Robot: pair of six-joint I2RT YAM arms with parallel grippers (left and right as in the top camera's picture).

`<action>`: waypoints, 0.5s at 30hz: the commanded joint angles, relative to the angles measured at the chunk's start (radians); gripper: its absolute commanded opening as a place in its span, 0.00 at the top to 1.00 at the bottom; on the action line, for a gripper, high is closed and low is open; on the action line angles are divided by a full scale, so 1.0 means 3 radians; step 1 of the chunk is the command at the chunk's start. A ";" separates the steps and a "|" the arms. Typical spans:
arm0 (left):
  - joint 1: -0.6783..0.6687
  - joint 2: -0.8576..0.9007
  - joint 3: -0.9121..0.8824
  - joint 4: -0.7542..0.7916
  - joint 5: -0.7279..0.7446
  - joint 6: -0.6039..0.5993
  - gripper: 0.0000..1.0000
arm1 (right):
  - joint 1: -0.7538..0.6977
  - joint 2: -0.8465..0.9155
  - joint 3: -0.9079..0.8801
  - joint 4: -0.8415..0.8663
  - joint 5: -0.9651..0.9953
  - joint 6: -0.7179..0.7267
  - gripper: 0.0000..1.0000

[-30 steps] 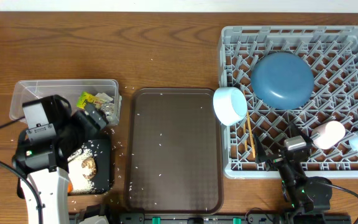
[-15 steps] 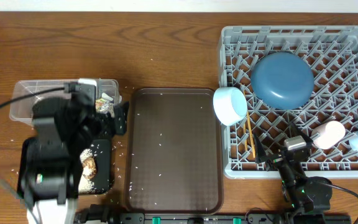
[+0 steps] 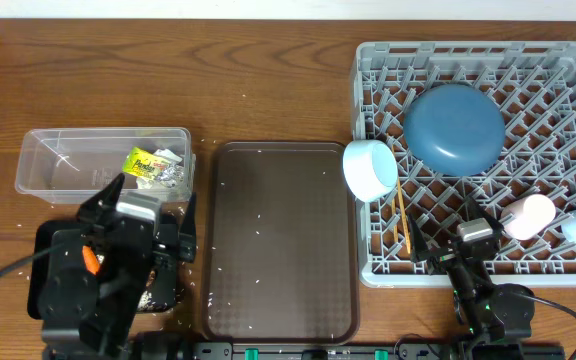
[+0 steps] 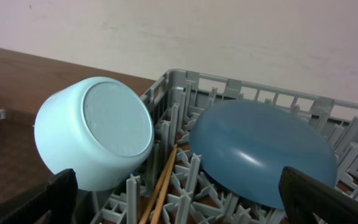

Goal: Sort waste into correct bins and load items into the dishwasher rack

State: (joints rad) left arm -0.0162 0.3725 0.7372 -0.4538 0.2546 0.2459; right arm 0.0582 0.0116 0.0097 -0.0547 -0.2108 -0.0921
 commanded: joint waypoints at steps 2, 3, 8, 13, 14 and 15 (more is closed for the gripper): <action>-0.0033 -0.0296 -0.0357 0.0141 -0.0043 0.0102 0.02 | -0.0090 -0.0019 -0.0015 0.0008 -0.0011 -0.0034 0.01; -0.0033 -0.0422 -0.0526 0.0239 -0.0041 0.0100 0.02 | -0.0090 -0.0019 -0.0015 0.0008 -0.0011 -0.0034 0.01; -0.0052 -0.0717 -0.0996 0.0626 -0.0041 0.0102 0.02 | -0.0090 -0.0019 -0.0015 0.0008 -0.0011 -0.0034 0.01; -0.0071 -0.0992 -0.1376 0.0890 -0.0032 0.0103 0.02 | -0.0090 -0.0019 -0.0015 0.0008 -0.0011 -0.0034 0.01; -0.0074 -0.1045 -0.1448 0.0932 -0.0032 0.0102 0.02 | -0.0090 -0.0019 -0.0015 0.0008 -0.0011 -0.0034 0.01; -0.0074 -0.1090 -0.1507 0.0959 -0.0032 0.0102 0.02 | -0.0090 -0.0019 -0.0015 0.0008 -0.0011 -0.0034 0.01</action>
State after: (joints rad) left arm -0.0311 0.0856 0.3218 -0.1883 0.2546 0.2661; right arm 0.0582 0.0116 0.0097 -0.0544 -0.2104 -0.0917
